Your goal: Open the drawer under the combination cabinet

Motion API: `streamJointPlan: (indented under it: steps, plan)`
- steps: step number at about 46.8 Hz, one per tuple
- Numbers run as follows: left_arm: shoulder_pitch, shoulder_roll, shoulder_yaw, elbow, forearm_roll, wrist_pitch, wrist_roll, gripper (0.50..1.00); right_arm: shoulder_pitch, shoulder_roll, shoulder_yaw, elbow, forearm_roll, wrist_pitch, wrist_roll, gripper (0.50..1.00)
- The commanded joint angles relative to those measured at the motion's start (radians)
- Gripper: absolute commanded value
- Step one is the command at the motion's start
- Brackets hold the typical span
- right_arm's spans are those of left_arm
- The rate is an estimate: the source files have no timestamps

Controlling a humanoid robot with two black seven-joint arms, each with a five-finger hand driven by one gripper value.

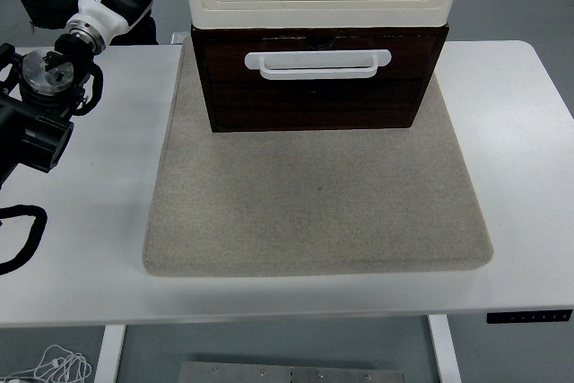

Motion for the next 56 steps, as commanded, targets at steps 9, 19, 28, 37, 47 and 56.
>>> streamJointPlan:
  steps: [9, 19, 28, 37, 47, 56]
  plan:
    - [0.0, 0.002, 0.0, 0.001, -0.004, 0.004, 0.0, 1.0, 0.0, 0.0, 0.0, 0.0, 0.0, 0.0, 0.0, 0.926]
    - [-0.003, 0.003, 0.002, 0.001, -0.002, 0.004, 0.002, 1.0, 0.0, 0.0, 0.0, 0.0, 0.0, 0.0, 0.0, 0.926]
    - [-0.015, 0.029, -0.002, 0.002, -0.005, 0.004, 0.002, 1.0, 0.0, 0.0, 0.0, 0.0, 0.0, 0.0, 0.0, 0.926]
    - [-0.023, 0.043, 0.002, 0.002, 0.006, 0.0, 0.002, 1.0, 0.0, 0.0, 0.0, 0.0, 0.0, 0.0, 0.0, 0.926]
    - [-0.083, 0.104, 0.006, 0.019, 0.022, 0.006, 0.002, 1.0, 0.0, 0.0, 0.0, 0.0, 0.0, 0.0, 0.0, 0.926]
    - [-0.199, 0.141, 0.008, 0.074, 0.096, 0.006, 0.0, 1.0, 0.0, 0.0, 0.0, 0.0, 0.0, 0.0, 0.0, 0.926]
